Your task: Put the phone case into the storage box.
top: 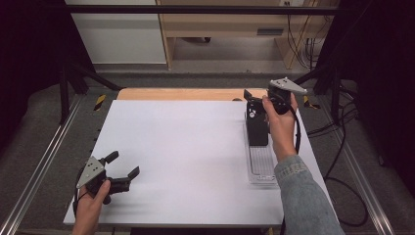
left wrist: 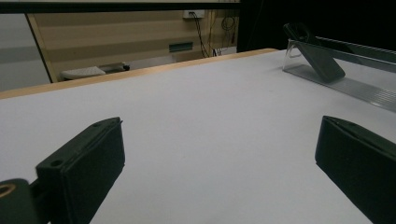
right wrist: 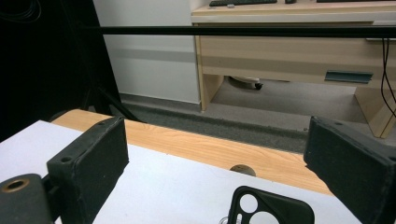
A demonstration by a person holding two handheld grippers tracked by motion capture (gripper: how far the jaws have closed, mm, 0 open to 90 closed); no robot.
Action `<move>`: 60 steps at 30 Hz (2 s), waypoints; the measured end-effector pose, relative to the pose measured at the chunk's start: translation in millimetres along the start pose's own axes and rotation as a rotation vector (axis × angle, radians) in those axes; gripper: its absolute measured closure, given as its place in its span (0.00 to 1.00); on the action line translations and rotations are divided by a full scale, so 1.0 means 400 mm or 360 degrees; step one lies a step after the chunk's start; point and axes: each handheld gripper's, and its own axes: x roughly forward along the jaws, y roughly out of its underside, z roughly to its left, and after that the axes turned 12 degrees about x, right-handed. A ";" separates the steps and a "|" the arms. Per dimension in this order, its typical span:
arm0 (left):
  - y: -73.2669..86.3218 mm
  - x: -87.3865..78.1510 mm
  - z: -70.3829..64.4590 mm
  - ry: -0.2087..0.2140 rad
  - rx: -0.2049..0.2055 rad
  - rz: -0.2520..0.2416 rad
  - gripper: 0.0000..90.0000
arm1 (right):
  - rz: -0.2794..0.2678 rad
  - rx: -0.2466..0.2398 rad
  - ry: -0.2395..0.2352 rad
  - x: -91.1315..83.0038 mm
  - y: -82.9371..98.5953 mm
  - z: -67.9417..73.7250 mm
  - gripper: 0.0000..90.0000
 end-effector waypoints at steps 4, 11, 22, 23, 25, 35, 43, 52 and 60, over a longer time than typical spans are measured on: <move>-0.001 -0.001 0.000 0.0007 -0.0002 -0.0010 0.02 | 0.0003 -0.0015 -0.0011 -0.010 -0.009 0.006 0.07; -0.002 -0.001 -0.001 0.0012 0.0002 -0.0011 0.02 | 0.0006 -0.0042 -0.0016 -0.026 -0.025 0.015 0.07; -0.003 -0.001 -0.002 0.0022 -0.0001 -0.0019 0.02 | 0.0001 -0.0070 -0.0039 -0.054 -0.038 0.021 0.07; -0.003 -0.001 -0.003 0.0024 -0.0001 -0.0021 0.02 | 0.0000 -0.0074 -0.0045 -0.058 -0.039 0.021 0.07; -0.003 -0.001 -0.004 0.0029 0.0000 -0.0024 0.02 | -0.0003 -0.0073 -0.0052 -0.065 -0.043 0.021 0.06; -0.005 0.000 -0.007 0.0045 0.0004 -0.0026 0.02 | -0.0032 -0.0076 -0.0082 -0.094 -0.063 0.022 0.06; -0.006 -0.002 -0.008 0.0058 -0.0006 -0.0045 0.02 | -0.0048 -0.0092 -0.0096 -0.113 -0.073 0.022 0.05; -0.007 -0.002 -0.009 0.0061 -0.0002 -0.0044 0.02 | -0.0066 -0.0134 -0.0093 -0.135 -0.082 0.018 0.04; -0.008 -0.003 -0.010 0.0064 -0.0001 -0.0048 0.02 | -0.0128 -0.0127 -0.0088 -0.149 -0.083 0.012 0.04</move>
